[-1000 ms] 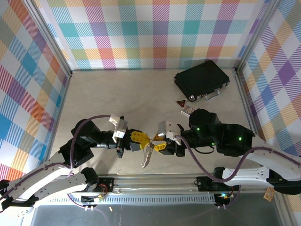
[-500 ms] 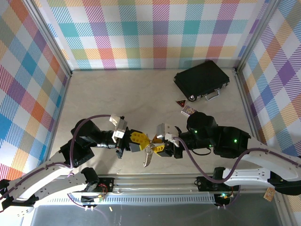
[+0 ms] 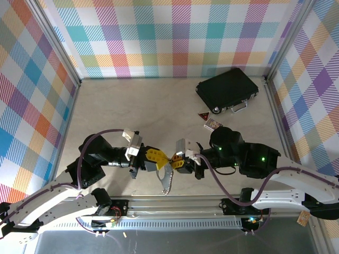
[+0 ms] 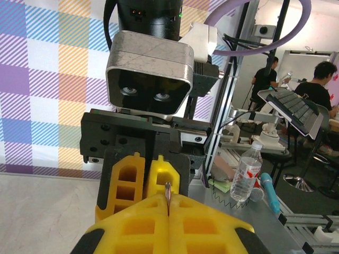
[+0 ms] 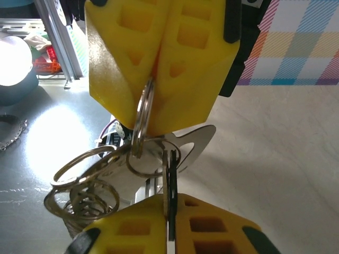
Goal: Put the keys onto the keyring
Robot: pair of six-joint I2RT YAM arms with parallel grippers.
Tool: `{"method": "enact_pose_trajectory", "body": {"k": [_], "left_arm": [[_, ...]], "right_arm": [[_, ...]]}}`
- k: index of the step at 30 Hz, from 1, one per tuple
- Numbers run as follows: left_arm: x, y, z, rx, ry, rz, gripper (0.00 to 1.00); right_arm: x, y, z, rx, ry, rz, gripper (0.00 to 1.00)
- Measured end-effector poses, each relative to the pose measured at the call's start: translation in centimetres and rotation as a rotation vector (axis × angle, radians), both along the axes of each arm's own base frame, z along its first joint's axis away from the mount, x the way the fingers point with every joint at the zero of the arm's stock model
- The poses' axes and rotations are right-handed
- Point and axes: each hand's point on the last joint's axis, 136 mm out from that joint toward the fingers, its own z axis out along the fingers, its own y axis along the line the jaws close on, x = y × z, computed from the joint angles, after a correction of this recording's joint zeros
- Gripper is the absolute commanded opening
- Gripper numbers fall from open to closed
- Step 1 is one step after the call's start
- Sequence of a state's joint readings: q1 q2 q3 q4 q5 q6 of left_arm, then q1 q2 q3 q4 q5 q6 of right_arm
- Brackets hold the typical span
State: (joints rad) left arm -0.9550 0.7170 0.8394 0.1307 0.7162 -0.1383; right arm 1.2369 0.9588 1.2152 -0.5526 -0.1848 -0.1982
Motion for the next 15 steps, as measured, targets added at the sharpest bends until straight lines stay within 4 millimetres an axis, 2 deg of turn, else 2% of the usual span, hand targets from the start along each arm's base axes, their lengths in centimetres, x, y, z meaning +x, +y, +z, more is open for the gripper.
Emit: {"method": "enact_pose_trajectory", "body": {"k": [3,15], "left_arm": [[0.0,0.1,-0.1,0.004,-0.005,0.004,0.0],[0.8,-0.1,-2.2,0.085,-0.01,0.05,0.0]], "right_arm": [[0.0,-0.1,0.1,0.003,-0.002,-0.002,0.0],[0.7,-0.4,-0.4,-0.022,-0.017,-0.044,0.0]]}}
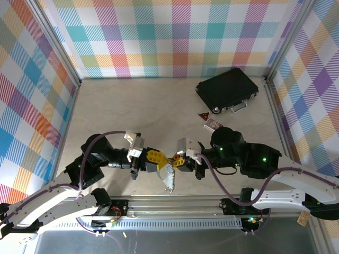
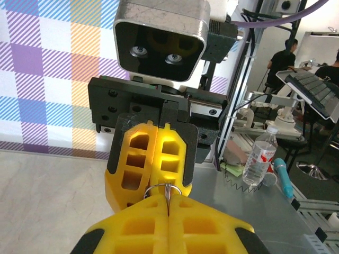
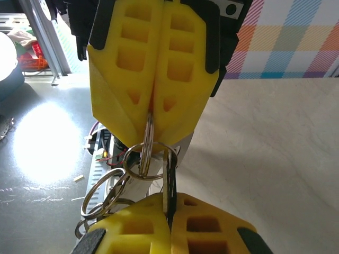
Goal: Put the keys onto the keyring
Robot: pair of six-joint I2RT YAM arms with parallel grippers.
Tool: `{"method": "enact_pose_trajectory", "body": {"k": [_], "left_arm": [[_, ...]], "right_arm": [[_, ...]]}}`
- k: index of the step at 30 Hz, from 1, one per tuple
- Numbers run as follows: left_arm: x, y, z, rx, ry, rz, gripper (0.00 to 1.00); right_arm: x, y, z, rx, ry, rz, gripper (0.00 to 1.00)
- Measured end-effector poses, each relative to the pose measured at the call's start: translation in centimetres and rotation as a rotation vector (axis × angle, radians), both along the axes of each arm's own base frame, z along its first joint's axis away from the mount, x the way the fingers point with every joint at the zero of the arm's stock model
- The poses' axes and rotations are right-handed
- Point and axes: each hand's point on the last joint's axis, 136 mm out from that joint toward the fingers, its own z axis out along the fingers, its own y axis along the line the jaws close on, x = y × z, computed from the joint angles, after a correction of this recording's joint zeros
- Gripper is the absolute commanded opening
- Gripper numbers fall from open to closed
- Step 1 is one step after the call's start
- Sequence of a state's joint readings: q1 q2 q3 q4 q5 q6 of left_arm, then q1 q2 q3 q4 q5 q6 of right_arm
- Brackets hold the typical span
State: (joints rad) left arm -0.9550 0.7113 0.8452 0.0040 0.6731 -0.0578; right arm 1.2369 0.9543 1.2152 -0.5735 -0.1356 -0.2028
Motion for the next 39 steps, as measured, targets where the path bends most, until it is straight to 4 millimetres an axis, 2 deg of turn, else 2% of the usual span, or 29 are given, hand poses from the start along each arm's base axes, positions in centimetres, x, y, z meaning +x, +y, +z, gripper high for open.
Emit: {"method": "enact_pose_trajectory", "body": {"k": [11,19,30,39], "left_arm": [[0.9,0.2,-1.1,0.072,-0.02,0.066,0.0],[1.6,0.6,-2.6,0.149,-0.031,0.114,0.0],[1.9,0.9,-3.1,0.188,-0.058,0.135,0.0],[2.0,0.8,-3.4,0.197,-0.058,0.135,0.0]], "right_arm": [[0.6,-0.3,-0.7,-0.035,-0.025,-0.034,0.0],[1.0,-0.7,-0.3,-0.041,-0.045,-0.063,0.0],[1.3,-0.7,-0.8,-0.084,-0.069,-0.075,0.0],[2.1,-0.6,-0.5,-0.126,-0.122,-0.117,0.0]]}}
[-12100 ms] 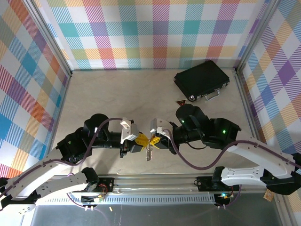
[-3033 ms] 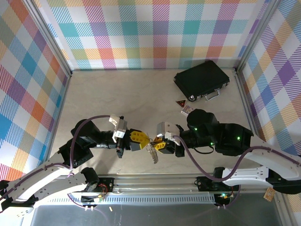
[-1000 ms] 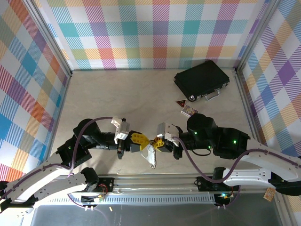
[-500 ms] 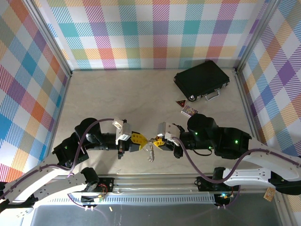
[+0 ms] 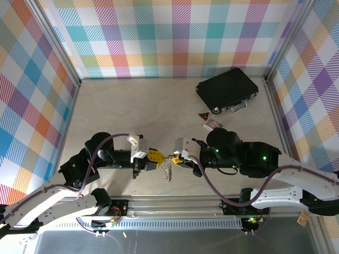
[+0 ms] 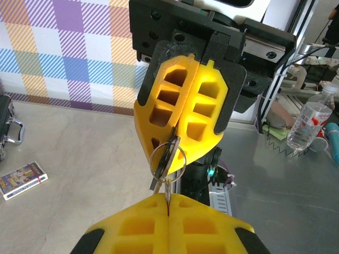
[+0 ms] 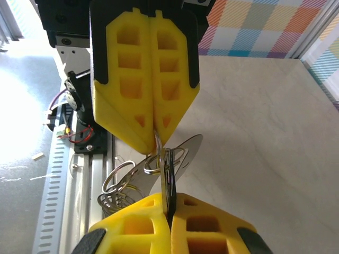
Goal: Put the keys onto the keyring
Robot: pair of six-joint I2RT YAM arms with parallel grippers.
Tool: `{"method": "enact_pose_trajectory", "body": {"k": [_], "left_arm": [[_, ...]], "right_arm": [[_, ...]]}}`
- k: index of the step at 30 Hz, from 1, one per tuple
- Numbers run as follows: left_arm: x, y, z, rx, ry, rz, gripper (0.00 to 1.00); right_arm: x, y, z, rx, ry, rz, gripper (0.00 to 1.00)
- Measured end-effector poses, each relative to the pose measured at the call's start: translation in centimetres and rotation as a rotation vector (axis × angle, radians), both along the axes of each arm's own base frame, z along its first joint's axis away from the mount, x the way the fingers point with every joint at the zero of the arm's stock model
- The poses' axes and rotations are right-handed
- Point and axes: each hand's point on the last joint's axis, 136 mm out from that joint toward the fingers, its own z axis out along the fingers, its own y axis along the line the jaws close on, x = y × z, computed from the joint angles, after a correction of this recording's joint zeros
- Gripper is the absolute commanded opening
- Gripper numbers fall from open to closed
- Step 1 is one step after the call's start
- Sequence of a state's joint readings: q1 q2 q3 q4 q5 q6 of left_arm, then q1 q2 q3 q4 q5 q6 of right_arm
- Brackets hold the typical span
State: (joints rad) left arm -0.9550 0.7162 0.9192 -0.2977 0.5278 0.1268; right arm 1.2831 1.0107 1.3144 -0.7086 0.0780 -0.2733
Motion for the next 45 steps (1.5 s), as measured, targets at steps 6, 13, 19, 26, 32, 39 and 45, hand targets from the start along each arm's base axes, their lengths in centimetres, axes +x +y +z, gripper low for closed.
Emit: {"method": "enact_pose_trajectory", "body": {"k": [6,13,19,26,32,39,45], "left_arm": [[0.7,-0.4,-1.1,0.039,0.02,0.022,0.0],[1.3,-0.5,-1.6,0.048,0.023,0.052,0.05],[1.5,-0.2,-3.0,0.056,0.056,0.077,0.32],[1.7,0.9,-4.2,0.047,0.075,0.137,0.52],[2.8,1.4,-4.1,0.027,0.099,0.216,0.64],[3.9,1.6,-4.4,-0.012,0.142,0.283,0.87],[4.1,1.9,-4.9,-0.016,0.161,0.313,0.96]], "right_arm": [[1.2,0.4,-0.7,-0.081,-0.074,-0.056,0.0],[2.2,0.4,-1.1,-0.146,-0.158,-0.109,0.0],[3.0,0.0,-1.1,-0.165,-0.194,-0.15,0.0],[3.7,-0.3,-0.3,-0.158,-0.216,-0.187,0.0],[4.4,-0.4,0.4,-0.171,-0.222,-0.233,0.0],[6.2,-0.6,-1.1,-0.226,-0.178,-0.308,0.0],[8.5,-1.1,-2.6,-0.256,-0.096,-0.381,0.0]]}}
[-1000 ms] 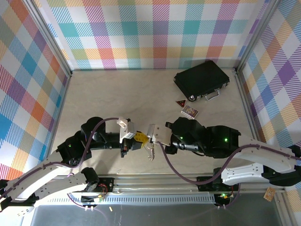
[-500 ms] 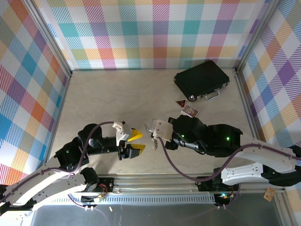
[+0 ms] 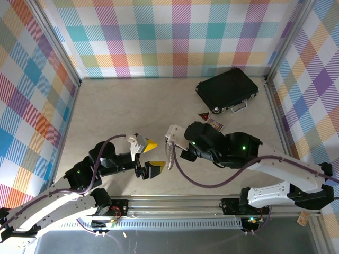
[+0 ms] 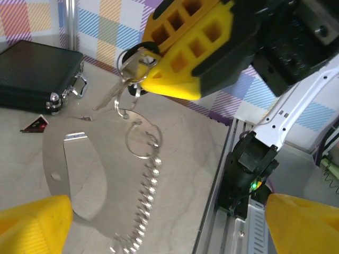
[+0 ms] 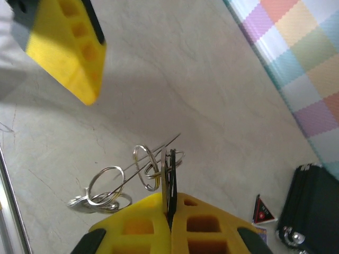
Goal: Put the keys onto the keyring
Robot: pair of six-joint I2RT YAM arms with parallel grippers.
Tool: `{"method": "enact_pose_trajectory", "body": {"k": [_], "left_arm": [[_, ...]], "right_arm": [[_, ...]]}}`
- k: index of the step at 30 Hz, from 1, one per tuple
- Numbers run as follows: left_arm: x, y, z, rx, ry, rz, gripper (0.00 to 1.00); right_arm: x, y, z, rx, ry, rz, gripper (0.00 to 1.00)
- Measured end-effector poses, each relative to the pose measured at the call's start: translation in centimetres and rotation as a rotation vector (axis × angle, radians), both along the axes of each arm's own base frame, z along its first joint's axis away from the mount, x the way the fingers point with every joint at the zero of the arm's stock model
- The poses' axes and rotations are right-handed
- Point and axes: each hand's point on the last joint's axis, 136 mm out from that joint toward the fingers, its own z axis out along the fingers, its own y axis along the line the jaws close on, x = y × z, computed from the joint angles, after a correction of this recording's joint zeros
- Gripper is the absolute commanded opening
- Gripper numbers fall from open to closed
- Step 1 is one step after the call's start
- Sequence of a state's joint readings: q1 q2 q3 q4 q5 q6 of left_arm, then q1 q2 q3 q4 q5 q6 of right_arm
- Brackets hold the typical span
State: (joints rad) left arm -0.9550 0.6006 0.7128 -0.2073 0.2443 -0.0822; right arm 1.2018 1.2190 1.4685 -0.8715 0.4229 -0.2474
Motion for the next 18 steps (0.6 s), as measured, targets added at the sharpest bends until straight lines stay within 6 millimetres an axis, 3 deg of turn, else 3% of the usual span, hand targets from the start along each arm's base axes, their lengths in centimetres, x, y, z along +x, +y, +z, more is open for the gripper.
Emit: {"method": "enact_pose_trajectory", "body": {"k": [4,18], "left_arm": [[0.0,0.1,-0.1,-0.004,0.004,0.006,1.0],[0.4,0.6,-1.7,0.009,0.032,0.046,1.0]], "right_arm": [[1.3,-0.2,-0.8,-0.002,0.05,-0.038,0.0],[6.2,-0.3,-3.7,0.003,0.204,-0.138,0.0]]}}
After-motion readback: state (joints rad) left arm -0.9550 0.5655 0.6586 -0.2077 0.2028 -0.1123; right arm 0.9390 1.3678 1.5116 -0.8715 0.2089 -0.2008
